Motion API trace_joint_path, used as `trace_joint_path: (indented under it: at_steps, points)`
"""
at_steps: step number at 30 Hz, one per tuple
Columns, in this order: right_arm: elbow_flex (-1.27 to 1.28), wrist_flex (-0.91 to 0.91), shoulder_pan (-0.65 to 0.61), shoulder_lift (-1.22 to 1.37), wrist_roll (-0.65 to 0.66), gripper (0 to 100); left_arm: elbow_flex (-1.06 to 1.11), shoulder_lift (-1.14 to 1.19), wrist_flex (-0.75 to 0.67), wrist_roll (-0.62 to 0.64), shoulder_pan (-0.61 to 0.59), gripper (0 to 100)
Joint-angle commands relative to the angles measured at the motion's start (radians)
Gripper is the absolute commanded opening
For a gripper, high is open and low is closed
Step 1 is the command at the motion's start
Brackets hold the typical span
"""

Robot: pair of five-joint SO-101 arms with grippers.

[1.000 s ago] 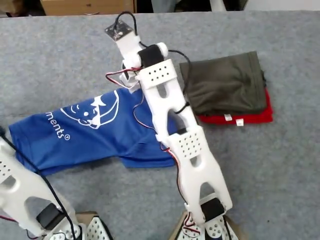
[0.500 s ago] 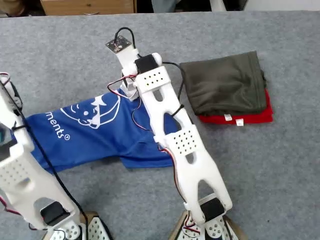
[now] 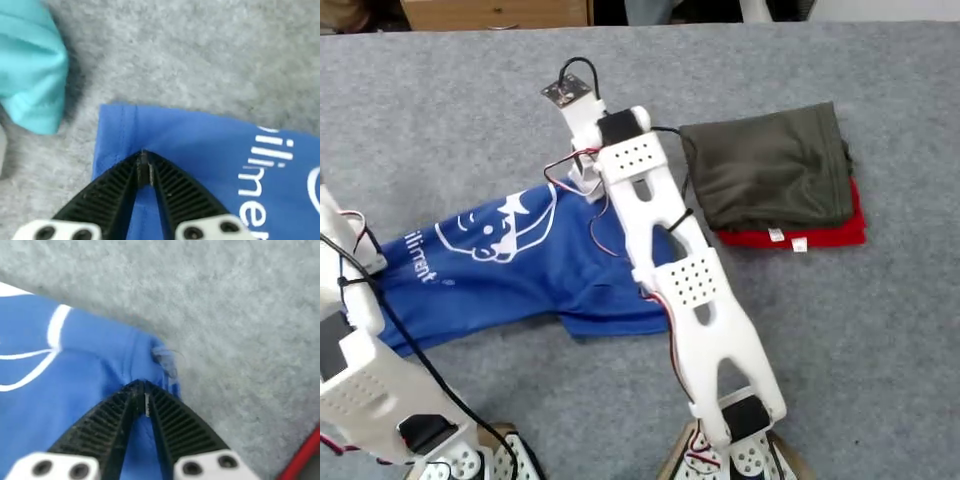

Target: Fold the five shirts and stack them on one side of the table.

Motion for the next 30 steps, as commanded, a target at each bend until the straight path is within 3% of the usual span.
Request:
trace_joint_path:
  at_steps: [1,6,10,16,22,26,30]
  points:
    - [-0.053,0.031,0.031,-0.119,0.0,1.3,-0.035,0.003,-0.061,0.008,-0.028,3]
    - [-0.061,0.018,-0.014,-0.16,0.0,1.3,-0.177,0.005,-0.037,0.009,0.019,3]
    - [-0.067,-0.032,-0.041,-0.085,-0.002,1.3,-0.305,0.006,0.094,0.009,0.065,3]
    - [-0.07,-0.089,0.003,0.033,-0.002,1.3,-0.326,-0.017,0.253,-0.048,0.061,3]
    - [-0.07,-0.138,0.064,0.042,-0.002,1.3,-0.087,-0.292,0.27,-0.117,0.054,3]
    - [-0.07,-0.091,0.048,-0.008,-0.002,1.3,0.173,-0.497,0.207,-0.166,0.035,3]
    - [-0.07,-0.015,0.017,-0.064,0.0,1.3,0.348,-0.559,0.204,-0.224,0.002,3]
